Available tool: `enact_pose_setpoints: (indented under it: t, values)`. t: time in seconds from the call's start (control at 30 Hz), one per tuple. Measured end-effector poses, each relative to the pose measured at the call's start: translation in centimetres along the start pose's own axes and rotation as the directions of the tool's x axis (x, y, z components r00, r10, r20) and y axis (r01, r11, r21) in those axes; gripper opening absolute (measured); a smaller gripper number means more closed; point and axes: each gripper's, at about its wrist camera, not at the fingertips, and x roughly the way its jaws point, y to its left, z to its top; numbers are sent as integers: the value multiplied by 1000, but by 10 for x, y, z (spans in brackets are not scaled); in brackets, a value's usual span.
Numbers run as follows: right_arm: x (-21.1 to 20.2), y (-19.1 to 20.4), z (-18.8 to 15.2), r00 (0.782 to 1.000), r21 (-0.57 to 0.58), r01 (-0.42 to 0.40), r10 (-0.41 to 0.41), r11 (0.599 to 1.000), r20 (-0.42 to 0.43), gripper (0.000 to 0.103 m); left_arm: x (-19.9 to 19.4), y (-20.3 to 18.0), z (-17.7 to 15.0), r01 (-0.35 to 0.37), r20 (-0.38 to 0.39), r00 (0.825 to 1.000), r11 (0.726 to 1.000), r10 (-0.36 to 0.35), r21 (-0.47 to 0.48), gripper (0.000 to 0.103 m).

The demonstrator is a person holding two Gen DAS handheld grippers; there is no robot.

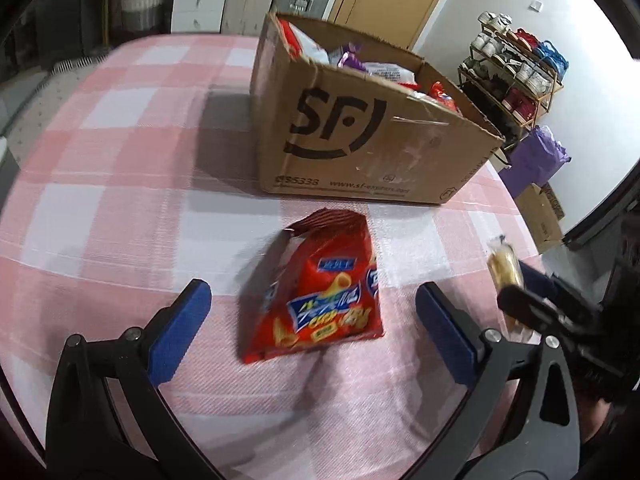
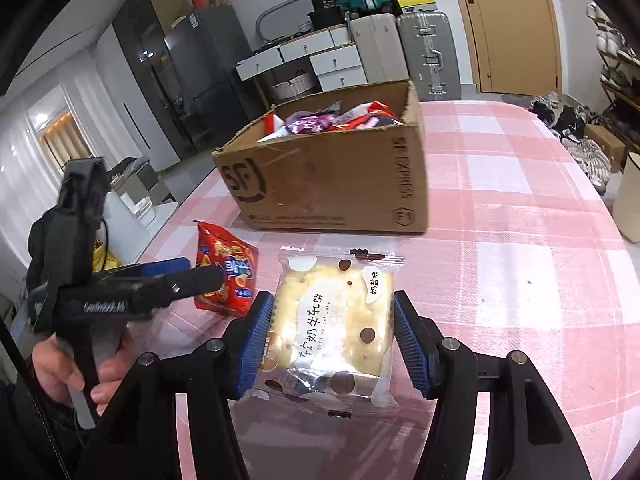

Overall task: Organize snacks
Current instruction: 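Grasp the red chip bag with the left gripper while the right holds the bun, then carry the chip bag with the left gripper while the right carries the bun to the box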

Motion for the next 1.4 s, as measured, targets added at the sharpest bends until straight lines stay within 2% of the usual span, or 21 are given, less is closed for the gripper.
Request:
enact_pose_setpoints:
  t: [0.23, 0.27, 0.33, 0.37, 0.4, 0.47, 1.03, 1.4]
  values:
    - [-4, -16, -6, 1000, 31, -4, 4, 1000, 5, 59, 21, -2, 6, -24, -32, 999, 1000, 24, -8, 100]
    - [-3, -17, -7, 1000, 34, -7, 7, 999, 5, 59, 23, -2, 6, -29, -34, 999, 1000, 28, -8, 95]
    - [-1, -17, -8, 1000, 32, -13, 12, 999, 5, 59, 25, -2, 5, -34, -39, 999, 999, 33, -5, 77]
    - [-1, -15, -8, 1000, 21, -18, 18, 1000, 6, 59, 25, -1, 4, -28, -44, 999, 1000, 28, -2, 60]
    - [-1, -13, -8, 1000, 12, -22, 22, 1000, 8, 60, 26, 1, 3, -16, -52, 998, 1000, 16, 1, 51]
    - [-1, -9, -8, 1000, -3, -28, 28, 1000, 9, 60, 27, -1, -1, -14, -58, 998, 999, 17, 37, 40]
    - [-18, 11, -7, 999, -34, -28, 29, 999, 42, 60, -12, -4, -17, -22, -27, 999, 998, 23, 52, 39]
    - [-46, 38, 14, 994, -128, -38, 51, 991, 102, 60, -58, -15, -9, -6, 50, 999, 996, 2, 90, 39]
